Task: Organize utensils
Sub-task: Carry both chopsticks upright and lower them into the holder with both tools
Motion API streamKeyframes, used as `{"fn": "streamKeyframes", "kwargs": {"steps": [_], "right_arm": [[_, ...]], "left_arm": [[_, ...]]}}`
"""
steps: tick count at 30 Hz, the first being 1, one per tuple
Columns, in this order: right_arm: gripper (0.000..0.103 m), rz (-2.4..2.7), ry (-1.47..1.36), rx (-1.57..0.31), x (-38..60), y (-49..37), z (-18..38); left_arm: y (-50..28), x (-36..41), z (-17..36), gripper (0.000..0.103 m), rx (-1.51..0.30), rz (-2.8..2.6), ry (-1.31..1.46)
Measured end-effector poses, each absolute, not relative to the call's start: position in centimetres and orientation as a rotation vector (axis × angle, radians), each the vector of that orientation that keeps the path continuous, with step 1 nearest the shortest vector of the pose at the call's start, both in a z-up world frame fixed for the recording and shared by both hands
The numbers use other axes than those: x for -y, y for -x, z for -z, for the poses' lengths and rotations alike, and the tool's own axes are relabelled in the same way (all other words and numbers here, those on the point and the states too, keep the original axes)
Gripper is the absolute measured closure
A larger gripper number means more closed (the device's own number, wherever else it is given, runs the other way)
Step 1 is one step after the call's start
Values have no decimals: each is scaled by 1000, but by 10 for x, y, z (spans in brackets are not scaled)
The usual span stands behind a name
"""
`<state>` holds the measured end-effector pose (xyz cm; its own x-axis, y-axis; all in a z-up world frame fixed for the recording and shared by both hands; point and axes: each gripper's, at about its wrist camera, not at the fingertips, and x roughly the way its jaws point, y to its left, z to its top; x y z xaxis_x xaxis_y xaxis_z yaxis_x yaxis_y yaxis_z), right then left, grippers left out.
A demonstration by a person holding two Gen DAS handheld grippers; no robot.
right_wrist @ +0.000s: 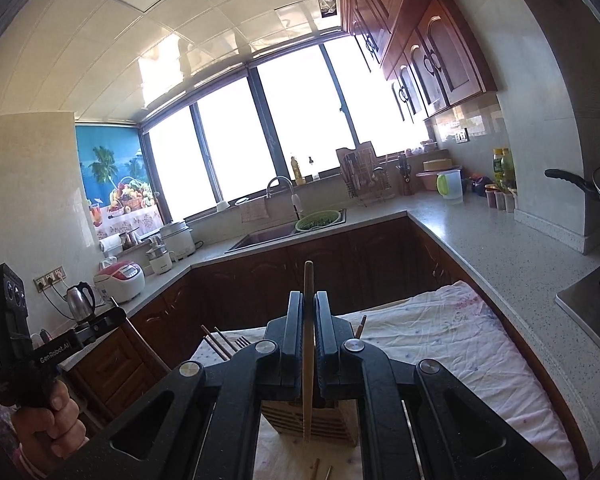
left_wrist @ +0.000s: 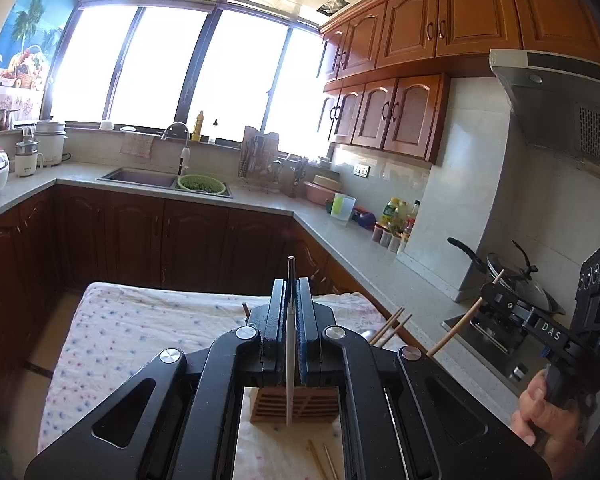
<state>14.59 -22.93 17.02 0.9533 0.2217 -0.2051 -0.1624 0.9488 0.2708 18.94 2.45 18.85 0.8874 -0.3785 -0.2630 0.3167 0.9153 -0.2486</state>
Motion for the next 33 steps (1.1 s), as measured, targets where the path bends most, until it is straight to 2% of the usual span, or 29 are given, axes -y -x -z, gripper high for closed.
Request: {"fn": "streamKeyframes", "kwargs": {"steps": [17,33], "right_arm": [[98,-160,-247,-194,226,-181,-176],[98,-117,-275,-242,227,-209,-137]], "left_arm": [[-229,-17,-192,99,-246,313,243],[-257,-1,-137,99,-320,295,267]]}}
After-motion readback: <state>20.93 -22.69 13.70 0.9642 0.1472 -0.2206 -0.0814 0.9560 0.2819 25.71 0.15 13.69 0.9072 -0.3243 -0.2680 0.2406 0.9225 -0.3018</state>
